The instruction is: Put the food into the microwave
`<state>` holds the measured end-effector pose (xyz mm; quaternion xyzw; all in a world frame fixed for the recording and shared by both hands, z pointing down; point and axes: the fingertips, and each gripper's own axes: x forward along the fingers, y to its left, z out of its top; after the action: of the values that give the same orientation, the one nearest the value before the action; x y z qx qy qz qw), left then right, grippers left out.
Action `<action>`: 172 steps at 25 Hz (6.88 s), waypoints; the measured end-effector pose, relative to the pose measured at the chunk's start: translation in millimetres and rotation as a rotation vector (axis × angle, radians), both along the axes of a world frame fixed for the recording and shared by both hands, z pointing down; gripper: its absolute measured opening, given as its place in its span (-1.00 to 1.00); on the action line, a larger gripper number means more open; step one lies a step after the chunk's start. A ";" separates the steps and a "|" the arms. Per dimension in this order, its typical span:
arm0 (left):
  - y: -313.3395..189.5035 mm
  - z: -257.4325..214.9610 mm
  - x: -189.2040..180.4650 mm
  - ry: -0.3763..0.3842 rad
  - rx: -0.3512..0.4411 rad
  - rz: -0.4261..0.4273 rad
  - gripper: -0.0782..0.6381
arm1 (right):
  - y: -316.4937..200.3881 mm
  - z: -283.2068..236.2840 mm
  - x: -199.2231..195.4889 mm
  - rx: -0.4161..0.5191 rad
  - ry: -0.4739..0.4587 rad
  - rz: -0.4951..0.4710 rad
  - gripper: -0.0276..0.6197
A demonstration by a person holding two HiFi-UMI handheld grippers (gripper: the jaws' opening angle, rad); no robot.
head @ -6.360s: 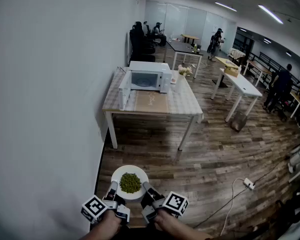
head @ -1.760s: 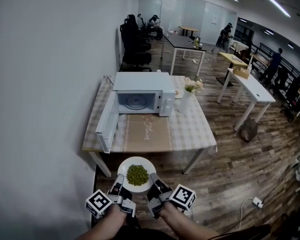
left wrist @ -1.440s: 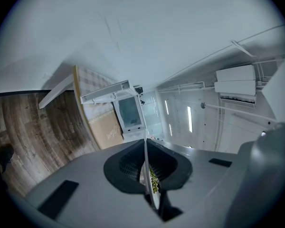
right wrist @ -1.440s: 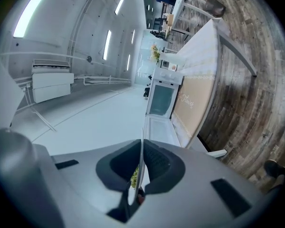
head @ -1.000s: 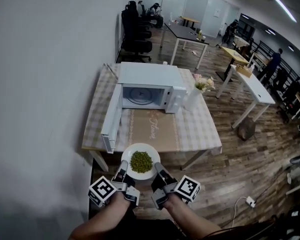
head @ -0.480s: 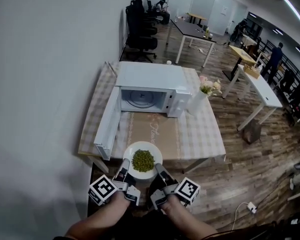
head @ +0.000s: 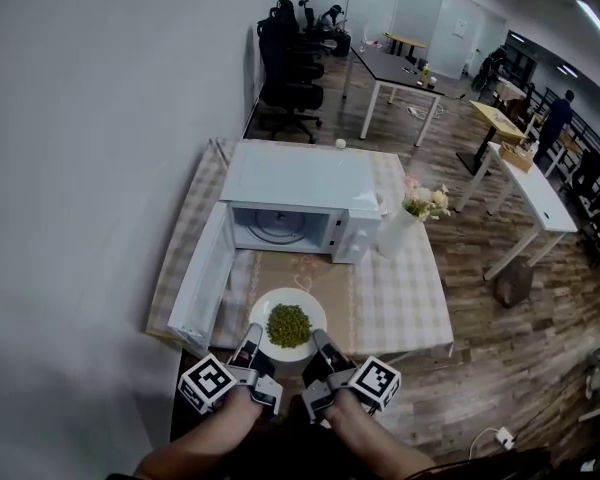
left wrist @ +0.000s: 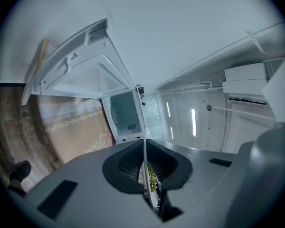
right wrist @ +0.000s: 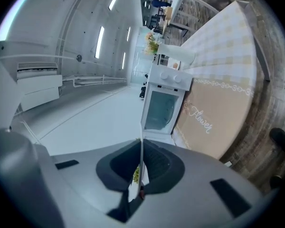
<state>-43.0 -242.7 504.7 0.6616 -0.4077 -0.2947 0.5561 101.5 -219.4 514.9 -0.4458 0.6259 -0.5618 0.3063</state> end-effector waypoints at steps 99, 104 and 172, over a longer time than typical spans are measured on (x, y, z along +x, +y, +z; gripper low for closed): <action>-310.3 179.7 24.8 -0.069 -0.126 -0.042 -0.35 | -300.8 181.9 8.7 -0.171 0.103 -0.018 -0.83; -296.2 182.3 30.7 -0.106 -0.171 -0.030 -0.37 | -309.4 180.2 11.7 -0.165 0.086 0.004 -0.84; -299.0 135.2 72.0 -0.307 -0.003 0.086 -0.69 | -285.0 149.3 6.5 0.005 0.306 -0.225 -0.89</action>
<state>28.9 -541.7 639.9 0.7148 -0.4597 -0.1654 0.5004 108.0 -504.5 664.2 -0.4524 0.7125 -0.5166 0.1442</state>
